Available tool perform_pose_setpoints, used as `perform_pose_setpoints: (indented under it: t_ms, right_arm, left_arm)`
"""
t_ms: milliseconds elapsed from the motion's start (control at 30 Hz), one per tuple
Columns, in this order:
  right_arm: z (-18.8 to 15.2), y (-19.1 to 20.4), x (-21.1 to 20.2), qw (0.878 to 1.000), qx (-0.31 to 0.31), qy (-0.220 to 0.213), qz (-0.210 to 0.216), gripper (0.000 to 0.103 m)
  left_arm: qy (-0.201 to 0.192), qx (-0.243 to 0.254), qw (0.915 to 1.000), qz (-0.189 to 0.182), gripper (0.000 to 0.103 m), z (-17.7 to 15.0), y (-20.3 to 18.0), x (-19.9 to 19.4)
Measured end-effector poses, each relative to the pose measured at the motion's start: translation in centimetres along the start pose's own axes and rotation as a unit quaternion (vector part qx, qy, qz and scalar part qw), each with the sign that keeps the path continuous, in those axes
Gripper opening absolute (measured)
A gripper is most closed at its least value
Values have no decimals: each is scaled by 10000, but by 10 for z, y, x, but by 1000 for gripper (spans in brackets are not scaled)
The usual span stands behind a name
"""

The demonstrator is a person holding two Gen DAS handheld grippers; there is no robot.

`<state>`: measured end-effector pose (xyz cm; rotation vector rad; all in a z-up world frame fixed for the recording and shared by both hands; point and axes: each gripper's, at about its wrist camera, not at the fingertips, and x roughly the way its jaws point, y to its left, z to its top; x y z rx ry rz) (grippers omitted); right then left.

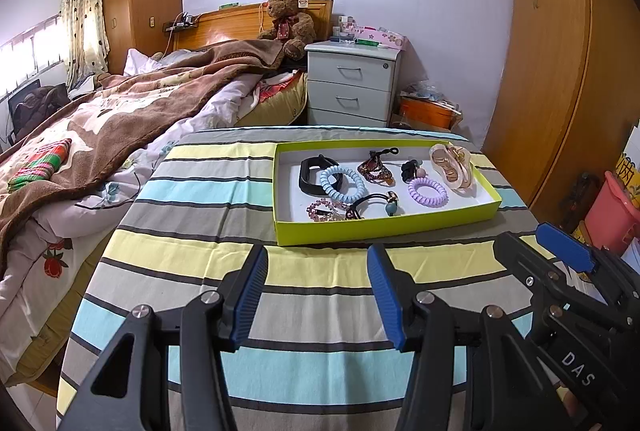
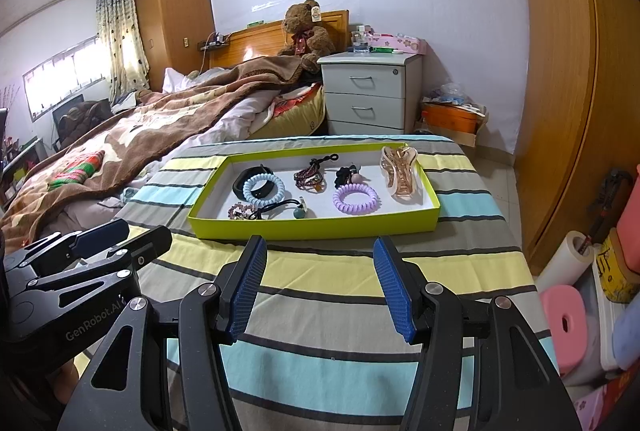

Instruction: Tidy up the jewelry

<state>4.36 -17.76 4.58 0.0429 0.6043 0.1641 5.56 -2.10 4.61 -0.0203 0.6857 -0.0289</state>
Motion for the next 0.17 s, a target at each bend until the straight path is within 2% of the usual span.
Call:
perform_pose_setpoints:
  t_ms: [167]
  right_arm:
    - [0, 0, 0, 10000, -2, 1, 3, 56]
  left_arm:
    - [27, 15, 10000, 12, 54, -1, 1, 1]
